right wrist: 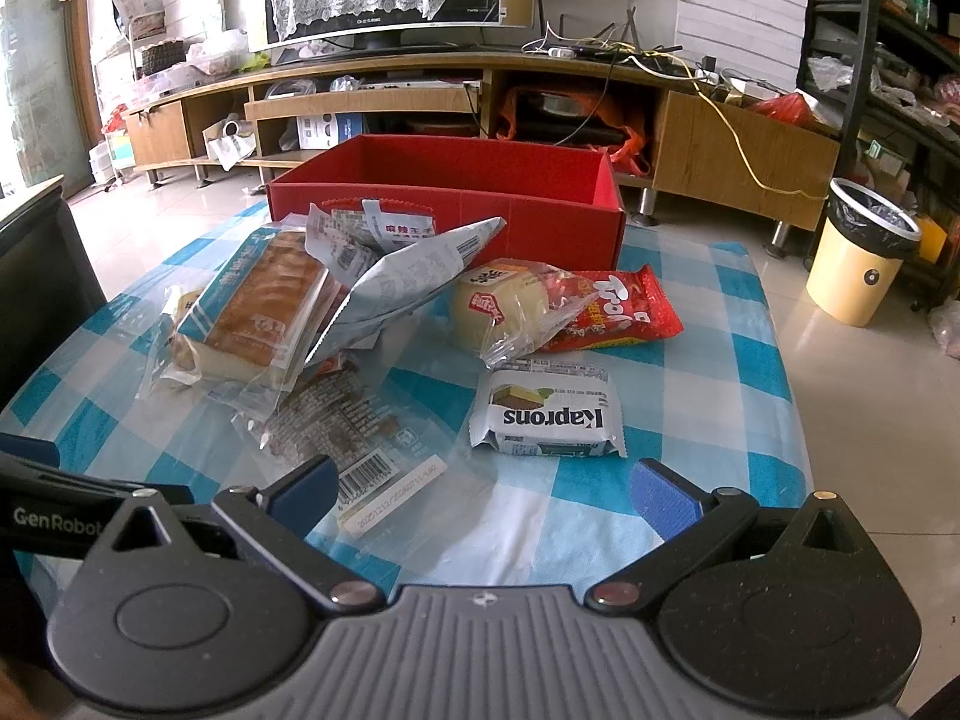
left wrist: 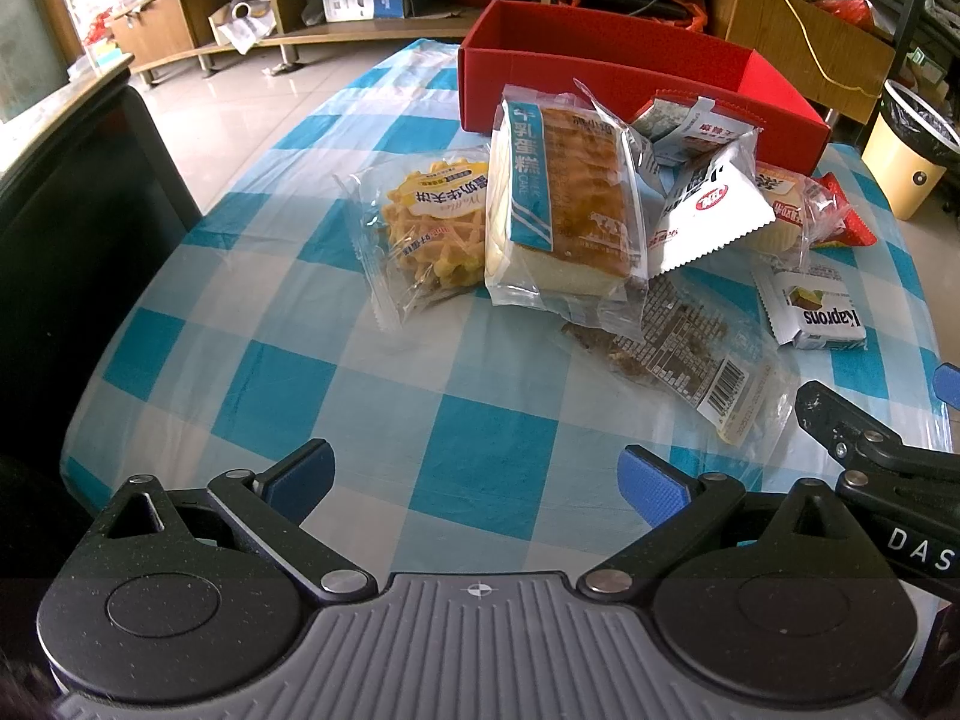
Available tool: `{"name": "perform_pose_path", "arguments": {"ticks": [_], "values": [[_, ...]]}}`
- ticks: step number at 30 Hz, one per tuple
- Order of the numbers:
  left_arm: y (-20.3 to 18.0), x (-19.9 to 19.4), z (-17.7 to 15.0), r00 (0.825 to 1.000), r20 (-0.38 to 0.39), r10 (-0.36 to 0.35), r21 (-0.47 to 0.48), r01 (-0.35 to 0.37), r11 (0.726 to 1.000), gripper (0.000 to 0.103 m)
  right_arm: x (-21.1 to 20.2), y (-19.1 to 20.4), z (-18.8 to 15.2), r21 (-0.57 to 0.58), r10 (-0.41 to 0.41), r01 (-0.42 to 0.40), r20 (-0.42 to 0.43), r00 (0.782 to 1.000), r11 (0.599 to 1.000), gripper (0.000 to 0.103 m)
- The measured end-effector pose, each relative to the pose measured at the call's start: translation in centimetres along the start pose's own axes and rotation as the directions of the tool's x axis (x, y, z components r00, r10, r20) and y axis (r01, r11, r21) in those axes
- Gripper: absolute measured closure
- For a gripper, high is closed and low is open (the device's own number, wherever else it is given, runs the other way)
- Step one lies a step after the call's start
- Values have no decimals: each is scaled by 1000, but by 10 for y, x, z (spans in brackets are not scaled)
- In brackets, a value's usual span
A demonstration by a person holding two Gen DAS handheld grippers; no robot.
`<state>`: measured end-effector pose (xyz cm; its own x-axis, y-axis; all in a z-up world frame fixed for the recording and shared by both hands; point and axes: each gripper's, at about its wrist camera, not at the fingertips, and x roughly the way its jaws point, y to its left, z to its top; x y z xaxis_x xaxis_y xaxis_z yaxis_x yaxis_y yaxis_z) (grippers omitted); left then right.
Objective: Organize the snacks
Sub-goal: 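Grasp the silver foil bag with the right tool while the left tool grasps the milk cake bag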
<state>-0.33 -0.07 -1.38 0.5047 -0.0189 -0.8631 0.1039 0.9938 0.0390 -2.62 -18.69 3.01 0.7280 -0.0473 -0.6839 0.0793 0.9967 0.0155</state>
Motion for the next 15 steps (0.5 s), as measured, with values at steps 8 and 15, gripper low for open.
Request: {"name": "perform_pose_path", "arguments": {"ticks": [8,15], "values": [[4,-6,11,999,36,-26,-14,26,1000,1,-5,-3,10,-3,19,-19,31,999,1000,0],[3,-7,43,995,90,-38,-3,38,999,1,-4,-21,44,79,69,-74,60,996,994,5]]}}
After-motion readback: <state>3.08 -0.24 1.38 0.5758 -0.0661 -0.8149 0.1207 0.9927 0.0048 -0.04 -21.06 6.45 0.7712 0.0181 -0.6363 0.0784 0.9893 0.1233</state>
